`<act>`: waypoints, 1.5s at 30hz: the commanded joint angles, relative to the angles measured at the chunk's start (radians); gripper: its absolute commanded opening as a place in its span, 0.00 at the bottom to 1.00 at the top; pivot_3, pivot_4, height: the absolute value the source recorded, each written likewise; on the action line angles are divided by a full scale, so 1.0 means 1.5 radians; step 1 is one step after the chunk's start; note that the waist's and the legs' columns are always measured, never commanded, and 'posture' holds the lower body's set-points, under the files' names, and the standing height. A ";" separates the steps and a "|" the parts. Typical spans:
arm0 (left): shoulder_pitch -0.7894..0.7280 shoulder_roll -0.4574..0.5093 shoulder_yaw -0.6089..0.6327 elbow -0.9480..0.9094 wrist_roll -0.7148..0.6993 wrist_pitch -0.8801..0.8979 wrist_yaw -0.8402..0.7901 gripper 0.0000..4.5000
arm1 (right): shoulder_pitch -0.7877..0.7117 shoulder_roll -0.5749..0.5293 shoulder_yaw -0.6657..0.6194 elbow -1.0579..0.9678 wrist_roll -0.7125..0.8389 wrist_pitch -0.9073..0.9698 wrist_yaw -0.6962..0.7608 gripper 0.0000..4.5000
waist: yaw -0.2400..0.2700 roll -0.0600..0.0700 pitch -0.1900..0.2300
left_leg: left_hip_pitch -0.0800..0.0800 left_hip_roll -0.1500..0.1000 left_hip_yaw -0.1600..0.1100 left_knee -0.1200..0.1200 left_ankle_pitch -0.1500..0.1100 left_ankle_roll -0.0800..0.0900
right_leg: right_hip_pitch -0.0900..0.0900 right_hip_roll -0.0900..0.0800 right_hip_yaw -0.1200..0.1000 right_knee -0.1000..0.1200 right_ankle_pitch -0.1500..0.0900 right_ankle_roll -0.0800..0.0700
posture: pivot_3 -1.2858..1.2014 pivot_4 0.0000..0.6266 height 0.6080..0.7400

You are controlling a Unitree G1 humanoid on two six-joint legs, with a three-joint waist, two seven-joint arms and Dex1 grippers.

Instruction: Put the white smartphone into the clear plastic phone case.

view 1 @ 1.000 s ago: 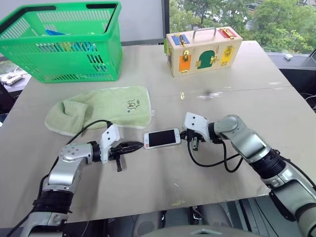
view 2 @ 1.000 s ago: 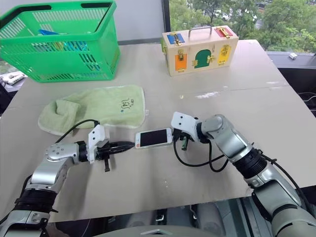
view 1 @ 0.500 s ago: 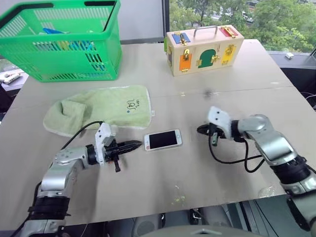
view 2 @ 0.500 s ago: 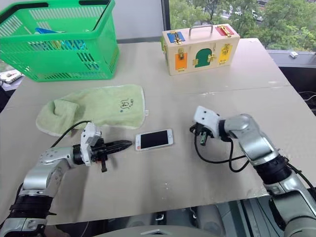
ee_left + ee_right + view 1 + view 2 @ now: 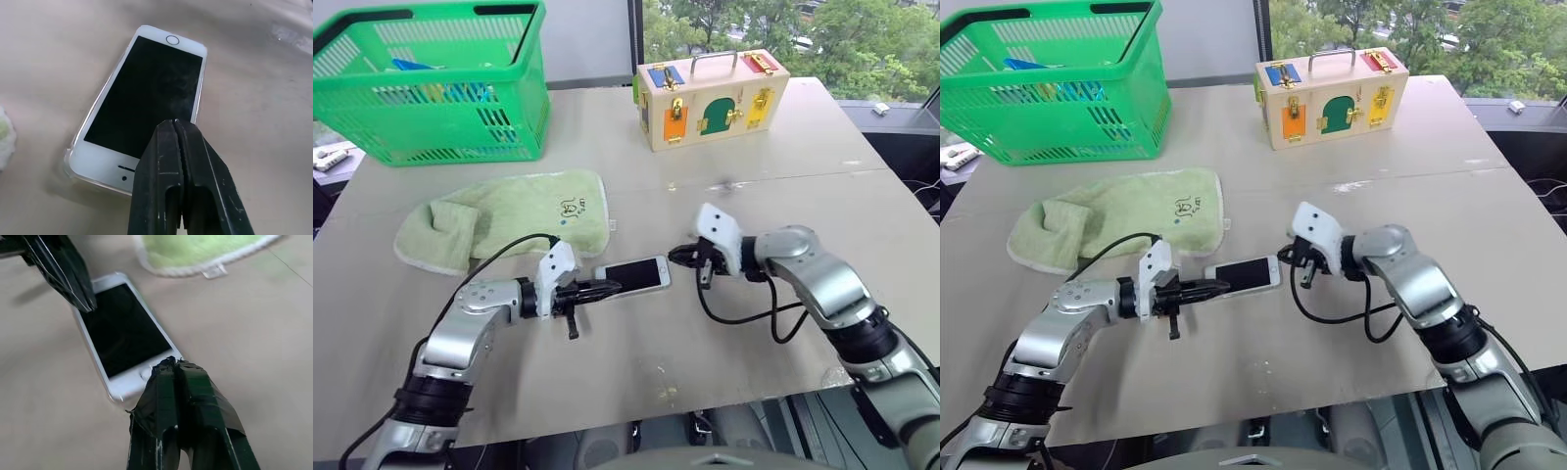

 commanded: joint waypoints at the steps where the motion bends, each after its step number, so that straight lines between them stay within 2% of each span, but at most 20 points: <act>1: 0.009 0.008 -0.008 -0.003 0.016 0.008 0.009 0.01 | -0.039 0.017 0.020 0.028 0.000 0.044 -0.004 0.00 | -0.001 0.000 0.000 | 0.000 0.000 0.000 0.000 0.000 0.000 | 0.000 0.000 0.000 0.000 0.000 0.000 | 0.52 0.24 1.00; 12: 0.031 0.009 -0.011 -0.021 0.019 0.008 0.022 0.01 | -0.086 0.022 0.098 0.189 -0.017 0.066 0.044 0.00 | -0.004 0.000 -0.001 | 0.002 0.000 0.000 0.000 0.000 0.000 | 0.002 -0.001 0.000 0.000 0.000 0.000 | 0.52 0.24 1.00; 18: 0.038 0.005 -0.014 -0.022 0.021 0.006 0.030 0.01 | -0.126 0.053 0.143 0.309 -0.029 0.070 0.083 0.00 | -0.005 0.001 -0.002 | 0.011 0.000 -0.001 -0.001 0.000 0.000 | 0.009 -0.002 0.000 0.000 -0.002 -0.002 | 0.52 0.24 1.00; 24: 0.049 0.002 -0.016 -0.030 0.020 0.007 0.037 0.01 | -0.126 0.075 0.175 0.458 -0.055 0.047 0.127 0.00 | -0.006 0.005 -0.014 | 0.013 0.000 -0.001 -0.001 0.000 0.000 | 0.012 -0.004 0.000 -0.001 -0.002 -0.002 | 0.52 0.24 1.00; 28: 0.055 0.002 -0.015 -0.035 0.018 0.011 0.042 0.01 | -0.119 0.080 0.181 0.509 -0.073 0.027 0.142 0.00 | -0.006 0.008 -0.025 | 0.015 0.000 -0.001 -0.003 0.000 0.000 | 0.013 -0.004 0.000 -0.003 -0.003 -0.003 | 0.52 0.24 1.00; 31: 0.060 0.002 -0.013 -0.037 0.018 0.011 0.044 0.01 | -0.110 0.086 0.098 0.444 -0.030 -0.012 0.127 0.00 | -0.005 0.008 -0.028 | 0.017 0.000 -0.002 -0.005 -0.001 0.000 | 0.014 -0.004 0.000 -0.004 -0.003 -0.003 | 0.52 0.24 1.00; 34: 0.064 0.003 -0.011 -0.035 0.018 0.012 0.045 0.01 | -0.074 0.055 0.044 0.278 0.020 -0.012 0.152 0.00 | -0.004 0.007 -0.028 | 0.015 0.000 -0.003 -0.005 -0.001 -0.002 | 0.014 -0.005 -0.001 -0.006 -0.003 -0.003 | 0.52 0.24 1.00; 36: 0.067 0.003 -0.011 -0.034 0.019 0.010 0.044 0.01 | -0.054 0.030 0.046 0.199 0.030 -0.001 0.167 0.00 | -0.005 0.013 -0.024 | 0.012 0.000 -0.003 -0.006 -0.001 -0.001 | 0.013 -0.006 -0.002 -0.007 -0.003 -0.003 | 0.52 0.24 1.00; 39: 0.067 0.004 -0.012 -0.029 0.022 0.009 0.041 0.01 | -0.040 0.011 0.079 0.134 0.026 0.011 0.174 0.00 | -0.005 0.012 -0.022 | 0.011 -0.001 -0.003 -0.009 0.000 0.000 | 0.011 -0.007 -0.002 -0.008 -0.002 -0.005 | 0.52 0.24 1.00; 45: 0.059 0.005 -0.014 -0.023 0.024 0.006 0.037 0.01 | -0.067 -0.002 0.150 0.164 -0.045 0.005 0.148 0.00 | -0.006 0.012 -0.021 | 0.011 -0.001 -0.003 -0.012 0.000 0.000 | 0.010 -0.005 -0.002 -0.010 -0.003 -0.005 | 0.52 0.24 1.00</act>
